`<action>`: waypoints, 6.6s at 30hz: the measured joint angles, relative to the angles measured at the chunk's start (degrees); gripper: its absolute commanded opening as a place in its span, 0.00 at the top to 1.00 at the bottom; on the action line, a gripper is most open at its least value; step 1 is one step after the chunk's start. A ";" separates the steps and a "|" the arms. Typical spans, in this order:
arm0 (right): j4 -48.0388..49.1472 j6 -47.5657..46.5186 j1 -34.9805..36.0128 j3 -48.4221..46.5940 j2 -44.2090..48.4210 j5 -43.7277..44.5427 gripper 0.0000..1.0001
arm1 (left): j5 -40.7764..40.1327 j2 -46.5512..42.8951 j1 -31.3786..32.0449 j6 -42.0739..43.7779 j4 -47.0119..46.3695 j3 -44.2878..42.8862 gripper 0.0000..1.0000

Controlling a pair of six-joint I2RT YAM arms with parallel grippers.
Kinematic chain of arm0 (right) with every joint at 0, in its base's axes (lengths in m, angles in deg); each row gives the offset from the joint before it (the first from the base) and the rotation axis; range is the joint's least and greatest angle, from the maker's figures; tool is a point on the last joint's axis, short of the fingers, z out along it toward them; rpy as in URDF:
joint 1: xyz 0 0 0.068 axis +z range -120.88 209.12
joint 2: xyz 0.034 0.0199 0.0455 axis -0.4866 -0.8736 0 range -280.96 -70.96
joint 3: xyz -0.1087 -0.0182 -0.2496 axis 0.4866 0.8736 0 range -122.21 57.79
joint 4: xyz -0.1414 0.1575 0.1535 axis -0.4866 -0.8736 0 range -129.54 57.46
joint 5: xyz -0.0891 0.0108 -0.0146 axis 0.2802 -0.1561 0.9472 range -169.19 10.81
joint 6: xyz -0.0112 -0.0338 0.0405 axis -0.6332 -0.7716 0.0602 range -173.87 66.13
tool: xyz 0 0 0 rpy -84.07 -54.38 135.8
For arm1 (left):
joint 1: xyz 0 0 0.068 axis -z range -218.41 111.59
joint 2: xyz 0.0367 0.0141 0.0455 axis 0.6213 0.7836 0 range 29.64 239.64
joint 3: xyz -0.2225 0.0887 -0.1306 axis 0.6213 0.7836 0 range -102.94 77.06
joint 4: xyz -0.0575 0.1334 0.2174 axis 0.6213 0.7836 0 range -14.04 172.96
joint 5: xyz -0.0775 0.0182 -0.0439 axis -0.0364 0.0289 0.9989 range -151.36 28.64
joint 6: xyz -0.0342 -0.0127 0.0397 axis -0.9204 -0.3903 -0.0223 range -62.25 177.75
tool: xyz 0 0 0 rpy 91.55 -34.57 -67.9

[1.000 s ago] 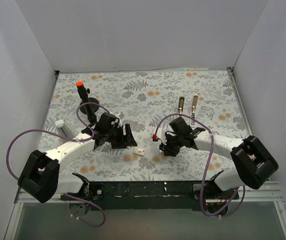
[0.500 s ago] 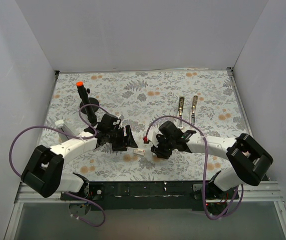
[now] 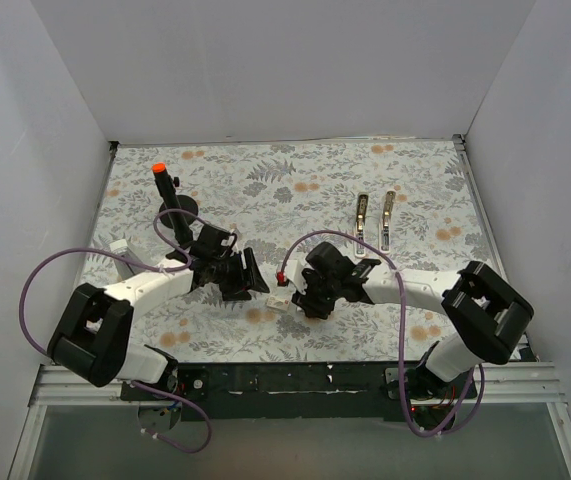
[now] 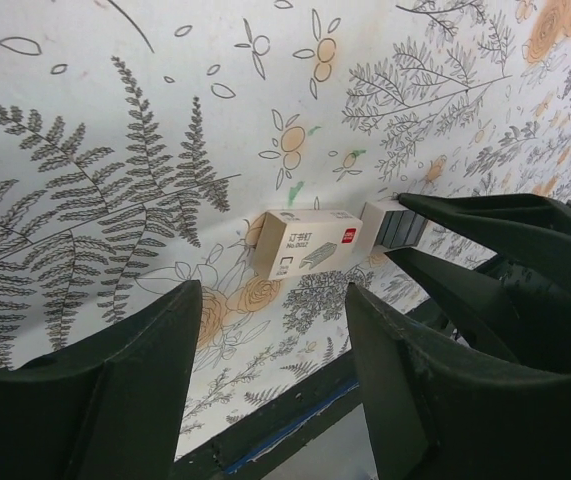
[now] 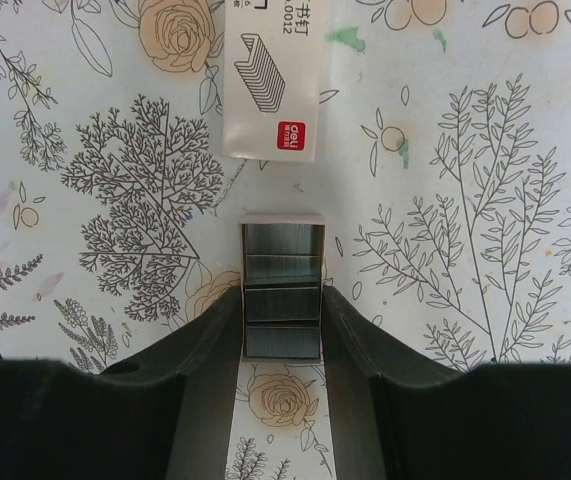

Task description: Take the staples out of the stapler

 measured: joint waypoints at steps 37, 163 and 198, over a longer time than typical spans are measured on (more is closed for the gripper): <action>4.11 0.52 2.27 -3.41 -4.83 -2.49 0.57 | 4.72 5.18 -1.92 0.04 -4.90 2.86 0.54; 0.09 4.70 3.54 -8.83 -1.97 6.34 0.41 | 1.66 1.31 -2.29 -3.43 -3.19 4.55 0.59; 10.62 -2.21 2.32 -2.51 -5.79 -1.11 0.58 | 2.82 5.81 -2.29 -2.51 -4.48 1.66 0.70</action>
